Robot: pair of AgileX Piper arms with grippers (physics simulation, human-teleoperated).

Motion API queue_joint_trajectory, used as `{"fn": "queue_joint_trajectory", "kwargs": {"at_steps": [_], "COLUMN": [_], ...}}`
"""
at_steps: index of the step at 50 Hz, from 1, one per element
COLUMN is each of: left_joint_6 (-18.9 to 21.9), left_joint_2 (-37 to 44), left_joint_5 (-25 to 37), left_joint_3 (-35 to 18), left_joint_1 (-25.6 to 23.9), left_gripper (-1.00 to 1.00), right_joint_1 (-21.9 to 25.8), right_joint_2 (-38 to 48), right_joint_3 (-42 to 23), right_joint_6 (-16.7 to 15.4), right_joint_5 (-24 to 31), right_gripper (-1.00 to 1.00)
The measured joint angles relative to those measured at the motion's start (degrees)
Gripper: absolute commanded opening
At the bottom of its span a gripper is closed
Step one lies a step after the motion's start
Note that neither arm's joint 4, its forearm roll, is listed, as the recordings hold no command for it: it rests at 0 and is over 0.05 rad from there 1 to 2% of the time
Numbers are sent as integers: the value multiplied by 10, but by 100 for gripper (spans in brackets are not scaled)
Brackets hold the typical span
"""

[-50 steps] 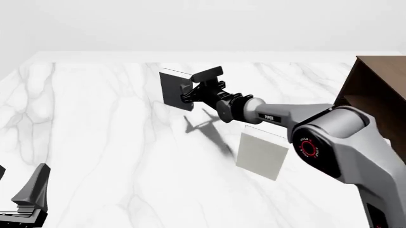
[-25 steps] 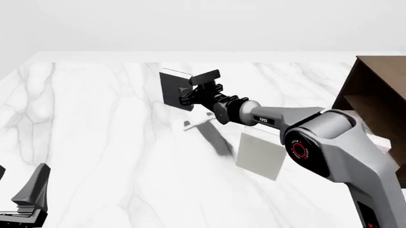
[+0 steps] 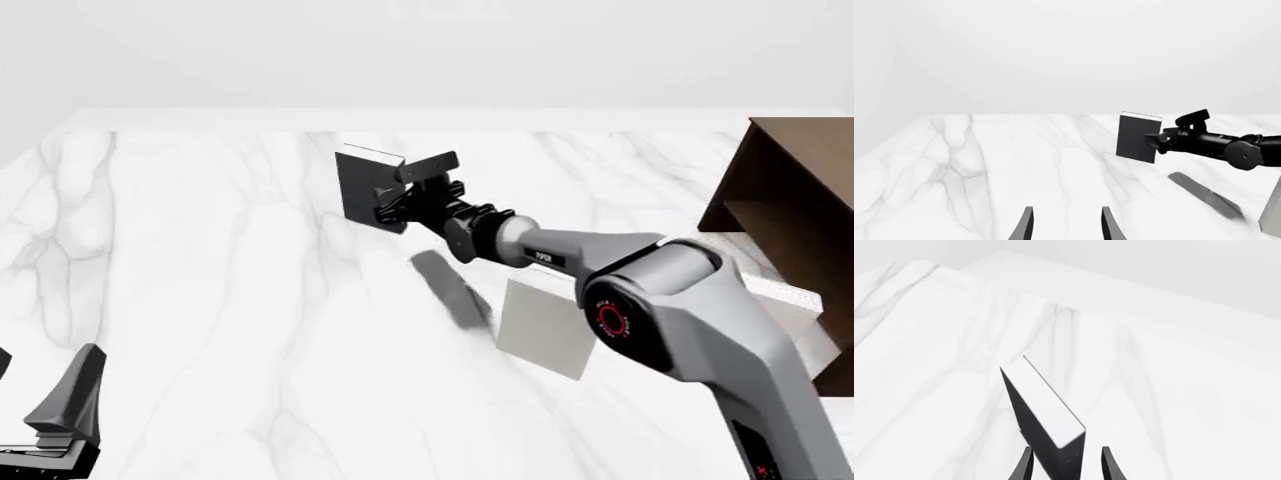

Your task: Pick up the book on the left and place it on top of the shelf.

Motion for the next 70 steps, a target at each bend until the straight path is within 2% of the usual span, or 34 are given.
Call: {"fn": "queue_joint_trajectory", "kwargs": {"at_steps": [25, 26, 32, 48, 58, 70], "left_joint_6": [0, 0, 0, 0, 0, 0], "left_joint_2": [0, 0, 0, 0, 0, 0], "left_joint_5": [0, 0, 0, 0, 0, 0], "left_joint_3": [0, 0, 0, 0, 0, 0], "left_joint_1": [0, 0, 0, 0, 0, 0], "left_gripper": [100, 100, 100, 100, 100, 100], "right_joint_1": [3, 4, 3, 5, 5, 9], "right_joint_2": [23, 24, 25, -1, -55, -144], "right_joint_3": [-27, -28, -30, 19, 77, 159], "right_joint_6": [5, 5, -3, -16, -12, -22], "right_joint_5": [5, 5, 3, -27, -55, -75], "right_gripper": [100, -100, -100, -100, -100, -100]}}
